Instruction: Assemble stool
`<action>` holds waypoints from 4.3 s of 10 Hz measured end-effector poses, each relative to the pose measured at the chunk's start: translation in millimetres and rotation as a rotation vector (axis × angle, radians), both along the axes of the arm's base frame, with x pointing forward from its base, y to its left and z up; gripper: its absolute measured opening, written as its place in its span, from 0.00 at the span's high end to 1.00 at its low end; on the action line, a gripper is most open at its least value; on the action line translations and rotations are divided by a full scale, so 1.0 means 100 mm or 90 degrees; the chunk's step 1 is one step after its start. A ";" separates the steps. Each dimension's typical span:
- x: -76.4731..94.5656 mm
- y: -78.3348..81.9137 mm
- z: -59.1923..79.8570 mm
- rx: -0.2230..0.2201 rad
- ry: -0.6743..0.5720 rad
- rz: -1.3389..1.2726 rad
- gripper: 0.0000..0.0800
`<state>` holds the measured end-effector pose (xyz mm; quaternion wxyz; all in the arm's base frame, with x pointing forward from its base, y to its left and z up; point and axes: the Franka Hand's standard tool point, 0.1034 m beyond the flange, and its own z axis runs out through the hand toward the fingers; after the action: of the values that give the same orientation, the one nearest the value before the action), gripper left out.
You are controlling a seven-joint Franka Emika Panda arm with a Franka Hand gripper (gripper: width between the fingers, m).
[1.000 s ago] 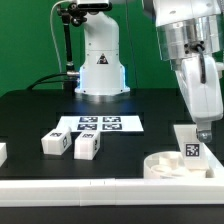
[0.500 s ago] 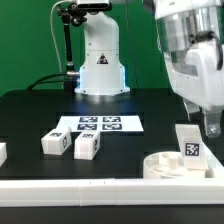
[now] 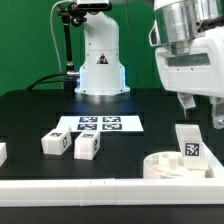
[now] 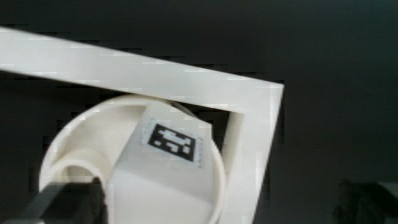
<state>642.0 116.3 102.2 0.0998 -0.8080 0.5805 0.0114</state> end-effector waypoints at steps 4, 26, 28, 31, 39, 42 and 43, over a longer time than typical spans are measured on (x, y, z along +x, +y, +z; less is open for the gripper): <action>0.00 0.07 0.04 -0.038 -0.023 0.264 0.19; 0.01 -0.05 0.02 -0.168 -0.143 1.391 0.19; 0.02 -0.08 0.01 -0.176 -0.146 1.476 0.19; -0.01 -0.06 -0.06 -0.191 -0.151 1.561 0.19; -0.11 -0.15 -0.24 -0.177 -0.141 1.557 0.19; -0.12 -0.15 -0.25 -0.176 -0.139 1.545 0.50; -0.11 -0.15 -0.25 -0.176 -0.139 1.544 0.58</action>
Offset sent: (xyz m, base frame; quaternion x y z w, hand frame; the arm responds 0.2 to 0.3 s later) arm 0.0085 0.0084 0.0087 -0.0378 0.0033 -0.2737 0.9611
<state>630.5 100.8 77.5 -0.0141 -0.8257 -0.5630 -0.0326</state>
